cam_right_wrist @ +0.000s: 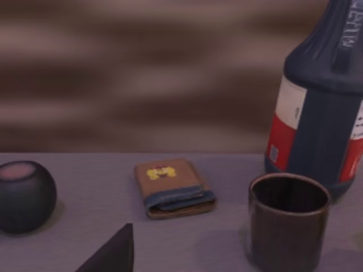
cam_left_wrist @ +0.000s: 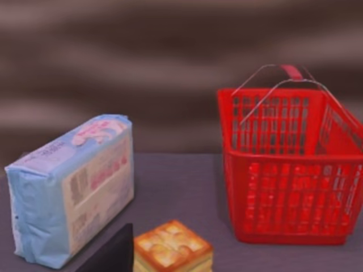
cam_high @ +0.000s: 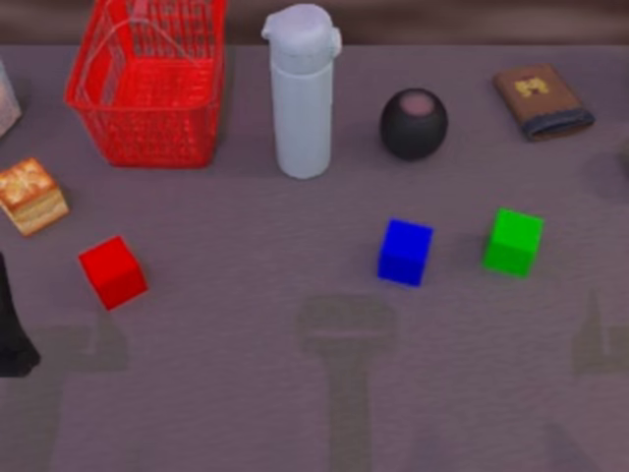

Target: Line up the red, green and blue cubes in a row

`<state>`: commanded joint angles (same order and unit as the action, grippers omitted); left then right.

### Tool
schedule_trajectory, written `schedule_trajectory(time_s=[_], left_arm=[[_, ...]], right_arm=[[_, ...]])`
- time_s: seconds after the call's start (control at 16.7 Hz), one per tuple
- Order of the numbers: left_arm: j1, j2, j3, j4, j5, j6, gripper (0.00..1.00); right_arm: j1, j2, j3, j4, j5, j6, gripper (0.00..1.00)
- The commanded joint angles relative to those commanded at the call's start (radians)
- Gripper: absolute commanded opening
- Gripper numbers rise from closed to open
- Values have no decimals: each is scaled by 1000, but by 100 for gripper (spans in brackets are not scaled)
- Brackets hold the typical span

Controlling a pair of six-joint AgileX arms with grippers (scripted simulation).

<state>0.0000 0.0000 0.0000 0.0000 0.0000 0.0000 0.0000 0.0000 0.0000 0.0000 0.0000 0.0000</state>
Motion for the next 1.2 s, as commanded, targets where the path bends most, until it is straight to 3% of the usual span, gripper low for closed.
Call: schedule_trajectory(time_s=[0.24,0.48,1.2], left_arm=[[-2,31,30,-19,-1,15,100],[-20,220,202,-134,-1,104,100],[-119,1420,1035,-768,4,563,100]], right_arm=[[0,0,0,0,0,0,100],[0,0,0,0,0,0,100],[0,0,0,0,0,0,100]])
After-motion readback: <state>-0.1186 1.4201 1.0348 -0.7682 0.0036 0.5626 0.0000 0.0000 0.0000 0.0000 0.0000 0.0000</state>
